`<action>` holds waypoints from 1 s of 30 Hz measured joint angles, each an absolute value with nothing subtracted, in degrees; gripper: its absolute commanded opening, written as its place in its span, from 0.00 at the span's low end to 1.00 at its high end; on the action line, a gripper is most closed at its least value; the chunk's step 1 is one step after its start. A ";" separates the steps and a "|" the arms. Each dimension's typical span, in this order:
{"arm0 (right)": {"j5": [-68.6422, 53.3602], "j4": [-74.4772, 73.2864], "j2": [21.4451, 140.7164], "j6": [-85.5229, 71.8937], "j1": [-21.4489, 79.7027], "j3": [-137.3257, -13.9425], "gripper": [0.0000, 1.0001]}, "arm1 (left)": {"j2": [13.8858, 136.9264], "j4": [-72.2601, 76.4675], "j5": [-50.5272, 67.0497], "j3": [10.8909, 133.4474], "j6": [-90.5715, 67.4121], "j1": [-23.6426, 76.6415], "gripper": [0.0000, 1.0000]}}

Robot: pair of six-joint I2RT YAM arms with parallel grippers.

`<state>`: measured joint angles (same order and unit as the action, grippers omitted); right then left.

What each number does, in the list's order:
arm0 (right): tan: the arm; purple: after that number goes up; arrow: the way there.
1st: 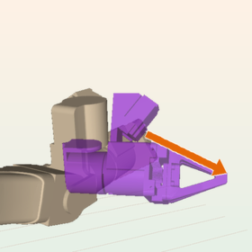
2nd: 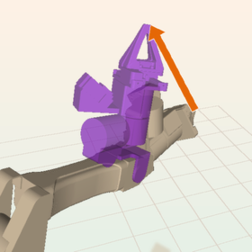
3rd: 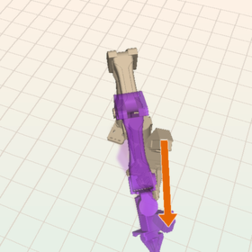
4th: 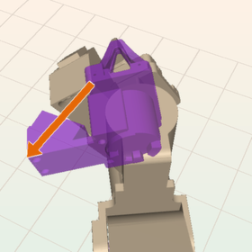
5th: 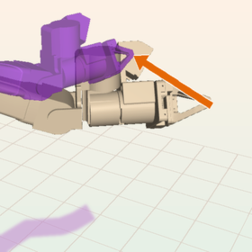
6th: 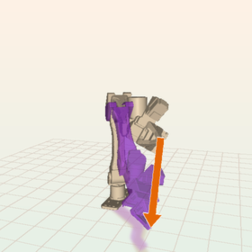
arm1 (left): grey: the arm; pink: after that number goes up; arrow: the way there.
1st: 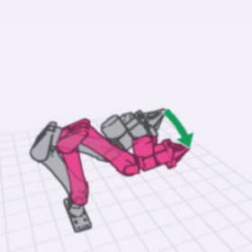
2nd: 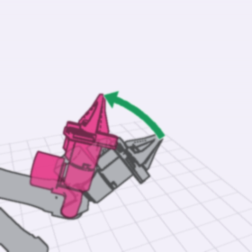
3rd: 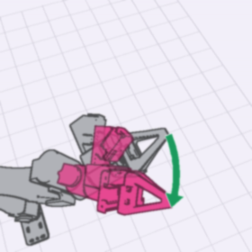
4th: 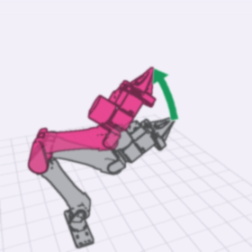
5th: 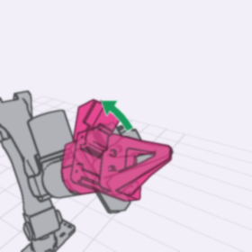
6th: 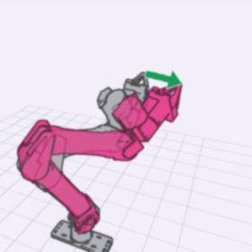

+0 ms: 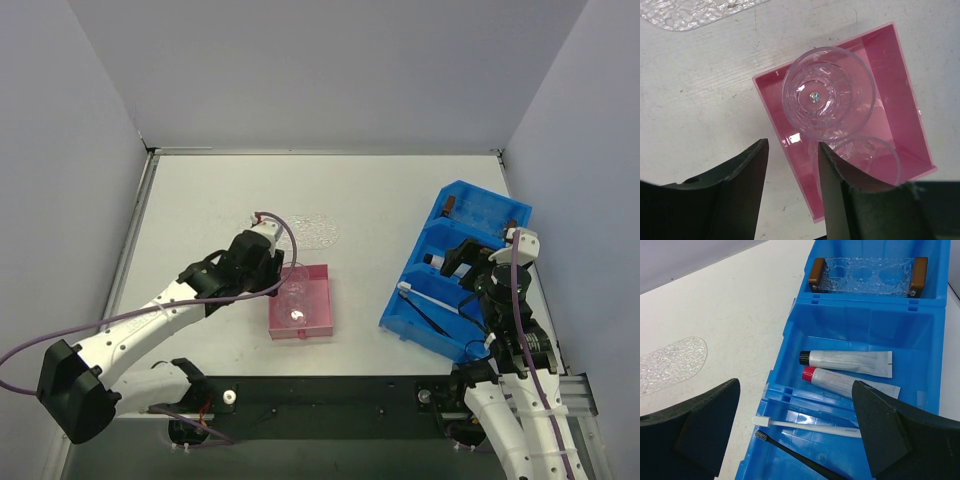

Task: Prepare toiletry sets of a toothbrush and toothpaste on the tray

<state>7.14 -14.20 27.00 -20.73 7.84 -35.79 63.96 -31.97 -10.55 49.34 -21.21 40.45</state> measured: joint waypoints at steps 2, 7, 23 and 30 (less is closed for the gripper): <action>7.14 -14.28 27.11 -20.73 7.84 -35.79 0.88 | 64.77 -32.14 -11.42 49.32 -21.82 41.39 0.54; 7.14 -14.41 27.05 -20.73 7.84 -35.79 0.88 | 68.27 -31.92 -13.17 49.34 -22.37 42.48 0.53; 7.16 -14.46 26.72 -20.75 7.86 -35.79 0.88 | 74.35 -28.01 -15.90 50.63 -25.04 42.76 0.52; 7.18 -14.46 26.72 -20.75 7.86 -35.79 0.88 | 76.69 -27.83 -15.88 50.83 -26.15 42.76 0.46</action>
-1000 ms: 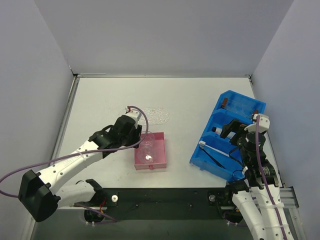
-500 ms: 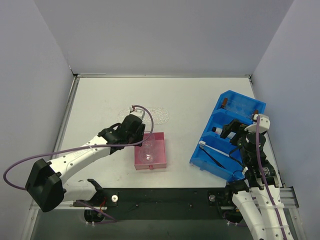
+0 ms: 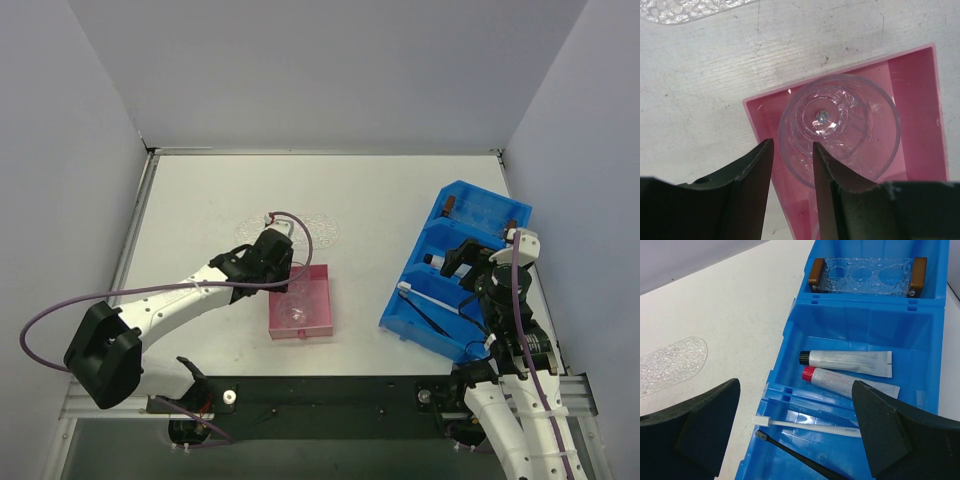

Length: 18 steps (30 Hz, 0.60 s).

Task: Prepare toiletry sets of a toothbrush and toothpaste on the tray

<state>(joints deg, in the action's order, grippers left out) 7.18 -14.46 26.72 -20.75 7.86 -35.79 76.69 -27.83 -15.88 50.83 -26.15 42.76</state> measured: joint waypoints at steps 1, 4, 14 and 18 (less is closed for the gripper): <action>7.18 -14.46 26.72 -20.75 7.86 -35.79 0.88 | 76.86 -27.79 -15.86 50.92 -26.33 42.76 0.43; 7.20 -14.44 26.72 -20.75 7.86 -35.79 0.88 | 77.78 -27.29 -15.88 51.42 -26.94 42.76 0.40; 7.25 -14.46 26.72 -20.78 7.86 -35.79 0.88 | 79.11 -26.28 -16.10 51.92 -29.34 42.70 0.18; 7.25 -14.46 26.72 -20.78 7.86 -35.79 0.88 | 79.11 -25.96 -15.84 51.96 -29.82 42.68 0.04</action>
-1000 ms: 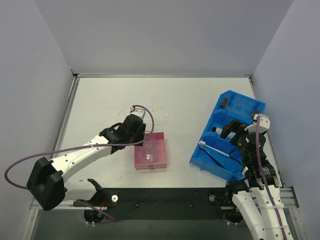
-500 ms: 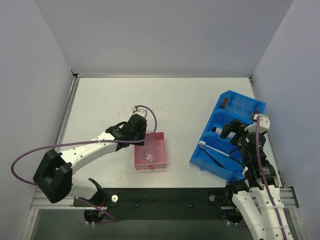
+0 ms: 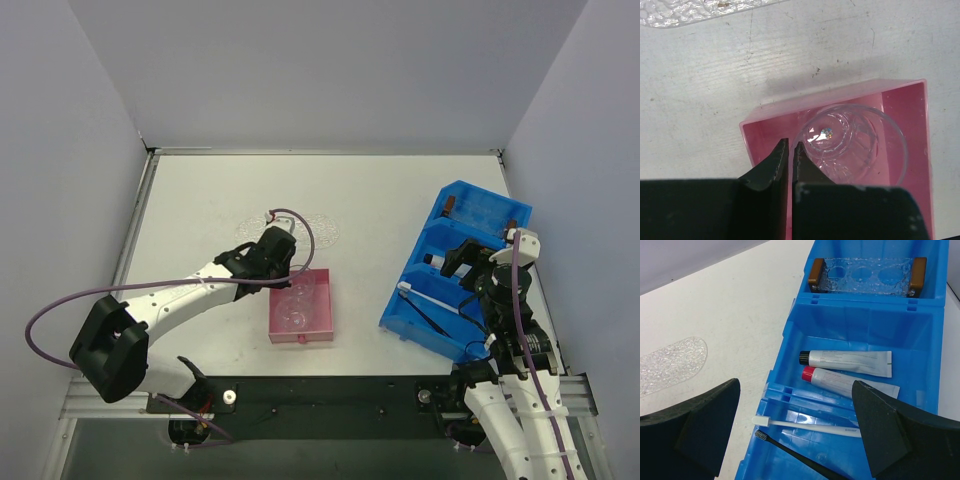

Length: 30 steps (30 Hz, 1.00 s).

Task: Prepare toiletry sets of a toothbrush and toothpaste on the tray

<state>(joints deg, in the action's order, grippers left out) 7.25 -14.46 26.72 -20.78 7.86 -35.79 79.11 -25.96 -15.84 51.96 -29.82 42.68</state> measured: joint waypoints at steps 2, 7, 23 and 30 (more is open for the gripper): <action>7.27 -14.48 26.72 -20.78 7.86 -35.79 0.88 | 79.15 -25.87 -15.70 52.03 -29.98 42.72 0.00; 7.49 -14.57 26.72 -20.78 7.86 -35.79 0.88 | 79.15 -25.85 -15.62 52.03 -30.50 42.72 0.00; 7.70 -14.61 26.72 -20.78 7.86 -35.79 0.88 | 77.14 -24.69 -13.87 55.46 -32.21 42.48 0.00; 7.70 -14.83 26.74 -20.78 7.86 -35.79 0.88 | 72.42 -23.73 -8.88 56.05 -30.52 38.06 0.00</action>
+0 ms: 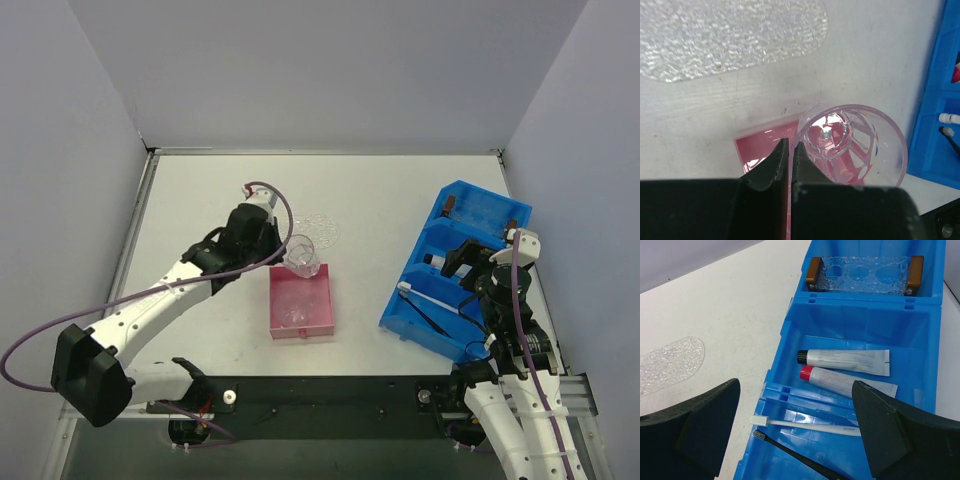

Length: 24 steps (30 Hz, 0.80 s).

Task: Prepare toiletry sets of a toothbrush and toothpaste on the tray

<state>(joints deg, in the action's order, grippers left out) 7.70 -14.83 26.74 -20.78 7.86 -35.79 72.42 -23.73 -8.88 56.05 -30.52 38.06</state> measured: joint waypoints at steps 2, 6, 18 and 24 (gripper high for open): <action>7.73 -14.85 26.74 -20.78 7.86 -35.79 0.88 | 70.61 -23.09 -6.52 56.75 -28.64 35.05 0.00; 7.92 -14.87 26.76 -20.78 7.86 -35.79 0.88 | 68.60 -23.33 -3.01 60.90 -23.20 27.42 0.00; 8.56 -15.66 29.71 -21.12 7.86 -37.63 0.88 | 80.44 -21.58 -3.84 72.34 -11.84 6.94 0.00; 8.54 -15.64 31.29 -21.80 7.86 -39.64 0.86 | 88.60 -21.17 -4.47 71.77 -11.75 1.93 0.00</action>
